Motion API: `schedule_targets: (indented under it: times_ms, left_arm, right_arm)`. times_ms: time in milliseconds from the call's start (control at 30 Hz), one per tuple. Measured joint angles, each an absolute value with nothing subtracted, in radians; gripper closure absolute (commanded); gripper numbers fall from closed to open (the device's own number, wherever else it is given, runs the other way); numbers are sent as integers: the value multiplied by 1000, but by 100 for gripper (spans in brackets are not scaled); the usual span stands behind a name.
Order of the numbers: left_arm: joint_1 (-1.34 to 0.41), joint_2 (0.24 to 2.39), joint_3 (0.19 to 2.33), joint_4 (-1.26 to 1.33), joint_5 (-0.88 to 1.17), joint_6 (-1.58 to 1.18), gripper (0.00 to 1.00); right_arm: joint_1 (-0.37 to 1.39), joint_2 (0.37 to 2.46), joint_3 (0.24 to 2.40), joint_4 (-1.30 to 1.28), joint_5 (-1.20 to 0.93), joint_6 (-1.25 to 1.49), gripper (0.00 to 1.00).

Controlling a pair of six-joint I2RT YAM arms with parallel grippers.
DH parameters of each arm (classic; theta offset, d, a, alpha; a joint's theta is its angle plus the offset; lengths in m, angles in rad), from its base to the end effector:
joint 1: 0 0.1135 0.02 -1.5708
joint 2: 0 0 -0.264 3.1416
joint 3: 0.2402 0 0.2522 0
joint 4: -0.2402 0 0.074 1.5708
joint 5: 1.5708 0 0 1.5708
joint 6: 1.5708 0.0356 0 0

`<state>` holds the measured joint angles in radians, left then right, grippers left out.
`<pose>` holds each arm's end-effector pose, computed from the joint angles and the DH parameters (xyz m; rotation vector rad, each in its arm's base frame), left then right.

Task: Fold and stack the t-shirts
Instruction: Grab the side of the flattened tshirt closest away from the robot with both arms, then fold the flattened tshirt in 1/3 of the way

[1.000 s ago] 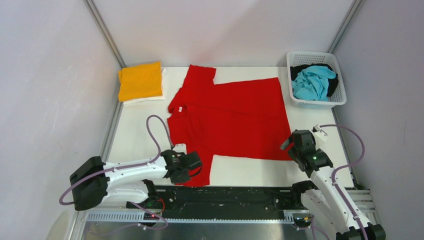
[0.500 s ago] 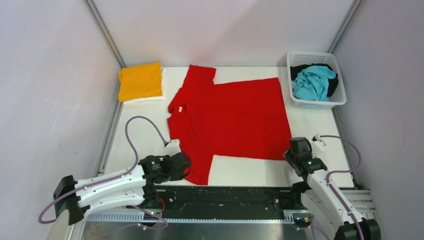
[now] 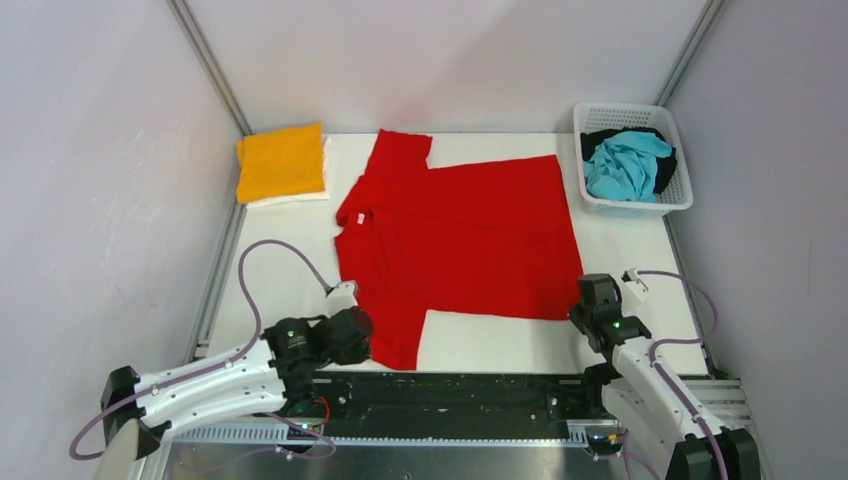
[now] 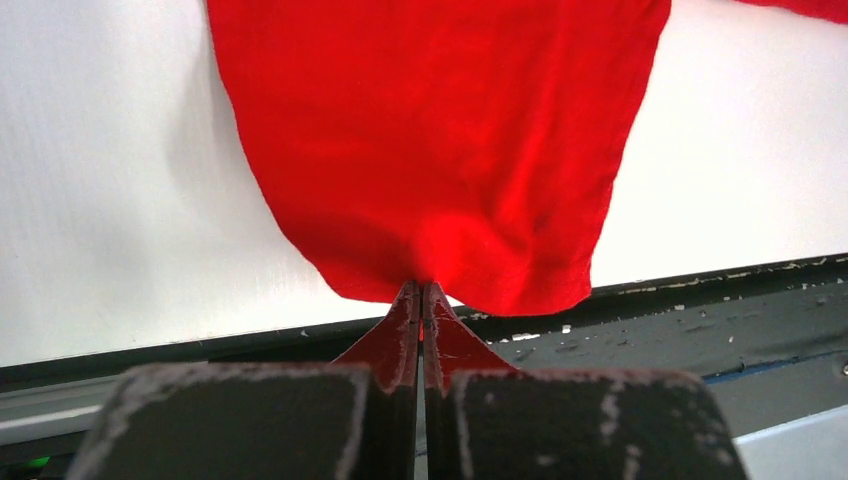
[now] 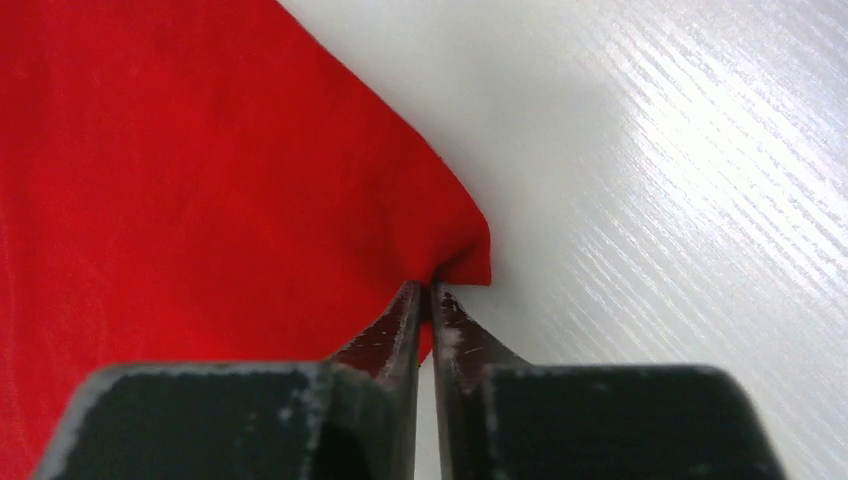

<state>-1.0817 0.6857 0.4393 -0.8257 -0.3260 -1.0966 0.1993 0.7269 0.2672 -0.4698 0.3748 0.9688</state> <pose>0.0662 -0.1000 0.1845 -0.1283 2.5997 -0.3888 0.1329 0.0135 0.1482 1.0446 2.1755 0.0601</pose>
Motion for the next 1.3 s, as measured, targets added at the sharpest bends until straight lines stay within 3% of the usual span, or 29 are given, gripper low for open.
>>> schedule_targets:
  times_ms: [33, 533, 867, 1300]
  left_arm:
    - [-1082, 685, 439, -824, -324, -1097, 100]
    - [-1088, 553, 373, -833, -134, -1122, 100]
    - [-1184, 424, 356, -859, -55, -1231, 100]
    - [-1147, 745, 588, -764, -208, -1098, 100]
  right_arm:
    - [199, 728, 266, -470, 373, 966, 100]
    - [204, 446, 273, -690, 292, 985, 100]
    - [317, 344, 287, -838, 301, 1089, 100]
    - [333, 436, 338, -797, 336, 1042, 100]
